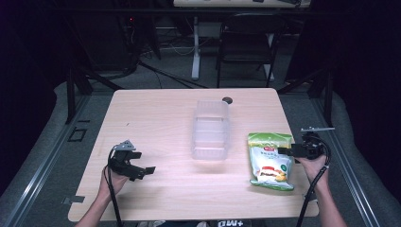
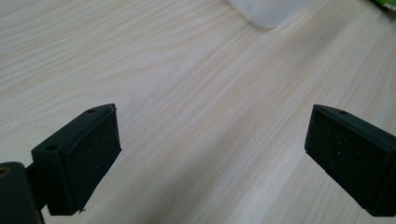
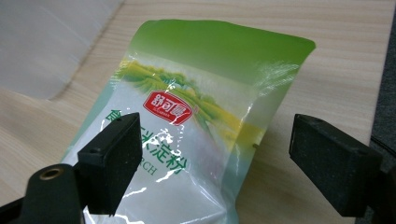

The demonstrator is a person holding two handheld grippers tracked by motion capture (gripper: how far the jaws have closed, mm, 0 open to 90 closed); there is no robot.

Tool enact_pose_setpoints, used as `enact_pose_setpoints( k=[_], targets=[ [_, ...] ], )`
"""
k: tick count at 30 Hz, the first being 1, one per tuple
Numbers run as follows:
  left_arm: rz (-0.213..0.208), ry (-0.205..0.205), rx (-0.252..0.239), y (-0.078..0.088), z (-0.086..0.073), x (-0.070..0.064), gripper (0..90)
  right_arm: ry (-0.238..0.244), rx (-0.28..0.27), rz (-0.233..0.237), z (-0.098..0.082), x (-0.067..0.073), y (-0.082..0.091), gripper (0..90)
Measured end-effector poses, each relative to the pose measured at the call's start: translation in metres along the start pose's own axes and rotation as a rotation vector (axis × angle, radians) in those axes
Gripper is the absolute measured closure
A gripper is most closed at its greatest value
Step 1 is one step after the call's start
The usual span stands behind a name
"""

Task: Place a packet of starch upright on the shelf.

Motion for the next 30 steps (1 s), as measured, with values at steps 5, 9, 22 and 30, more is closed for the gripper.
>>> enact_pose_setpoints(
  k=[5, 9, 22, 30],
  targets=[
    [-0.001, 0.011, -0.003, 0.001, 0.0, 0.001, 2.9, 0.007, 0.017, 0.012, 0.002, 0.003, -0.008, 19.0],
    [0.005, 0.012, -0.004, 0.001, 0.0, 0.001, 2.8, 0.021, 0.037, 0.024, 0.004, 0.006, -0.016, 23.7],
    [-0.012, 0.004, -0.013, 0.004, 0.0, 0.005, 2.5, -0.009, 0.053, 0.03, 0.005, 0.005, -0.025, 50.6],
    [-0.001, 0.006, -0.02, 0.003, -0.001, 0.004, 2.8, -0.031, 0.042, 0.061, 0.003, 0.004, -0.026, 82.0]
  ],
)
Point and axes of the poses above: each handheld gripper's, and its own axes: y roughly backward along the jaws, z roughly out of its top, x roughly to its left, the point moved 6 cm from there along -y, roughly forward along the jaws, and after that the axes turned 2 degrees about y, right-handed, at the moved point
